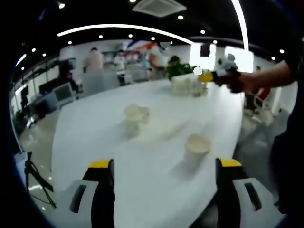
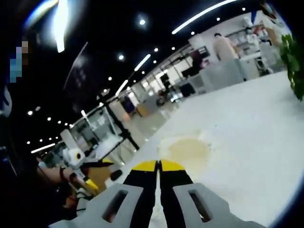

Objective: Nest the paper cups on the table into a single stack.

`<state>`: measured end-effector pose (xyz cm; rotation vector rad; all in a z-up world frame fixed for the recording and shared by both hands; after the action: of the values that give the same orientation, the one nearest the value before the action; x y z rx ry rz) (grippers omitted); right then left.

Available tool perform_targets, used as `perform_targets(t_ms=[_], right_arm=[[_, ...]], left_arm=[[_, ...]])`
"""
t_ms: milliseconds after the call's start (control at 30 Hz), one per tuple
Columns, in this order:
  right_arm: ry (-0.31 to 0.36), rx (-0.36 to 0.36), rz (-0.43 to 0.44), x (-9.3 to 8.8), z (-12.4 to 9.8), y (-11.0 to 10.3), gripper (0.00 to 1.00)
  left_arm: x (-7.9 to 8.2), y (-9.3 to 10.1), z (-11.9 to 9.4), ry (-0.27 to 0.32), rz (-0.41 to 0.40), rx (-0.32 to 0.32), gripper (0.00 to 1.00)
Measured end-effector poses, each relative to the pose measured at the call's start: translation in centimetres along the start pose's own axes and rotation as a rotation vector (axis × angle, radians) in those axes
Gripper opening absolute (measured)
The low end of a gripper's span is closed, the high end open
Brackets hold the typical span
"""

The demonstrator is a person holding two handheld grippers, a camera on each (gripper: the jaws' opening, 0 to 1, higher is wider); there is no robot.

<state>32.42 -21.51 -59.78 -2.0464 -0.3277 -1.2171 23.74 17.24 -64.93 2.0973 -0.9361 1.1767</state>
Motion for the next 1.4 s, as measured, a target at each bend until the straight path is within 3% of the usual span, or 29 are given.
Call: perform_targets(t_ms=[200,633,767,1400], right_arm=[[-0.027,0.036,-0.092,1.5,-1.1,-1.6,0.00],[-0.082,0.060,-0.171,3.6,-2.8,-4.0,0.00],[-0.129,0.086,-0.275,4.0,-2.9,-5.8,0.00],[-0.308,0.175,-0.567,5.2,-2.4,-11.1,0.00]], left_arm=[[0.1,0.1,-0.2,0.005,0.004,-0.002,0.87],[-0.4,0.6,-0.3,0.020,-0.013,-0.010,0.86],[-0.6,0.6,-0.4,0.014,-0.008,-0.012,0.86],[-1.1,0.7,-0.3,0.021,-0.018,-0.010,0.87]])
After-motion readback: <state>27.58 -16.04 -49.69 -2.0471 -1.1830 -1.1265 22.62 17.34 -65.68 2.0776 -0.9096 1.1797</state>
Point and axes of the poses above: the point that each gripper's makers call its tool centre point, and the gripper's own axes: z roughly forward along the fingers, y roughly to its right, x roughly out of its top, the point moved 10 cm from there along -z, roughly backward along the fingers, and after that the axes turned 8 degrees about -x, right-handed, at the moved point
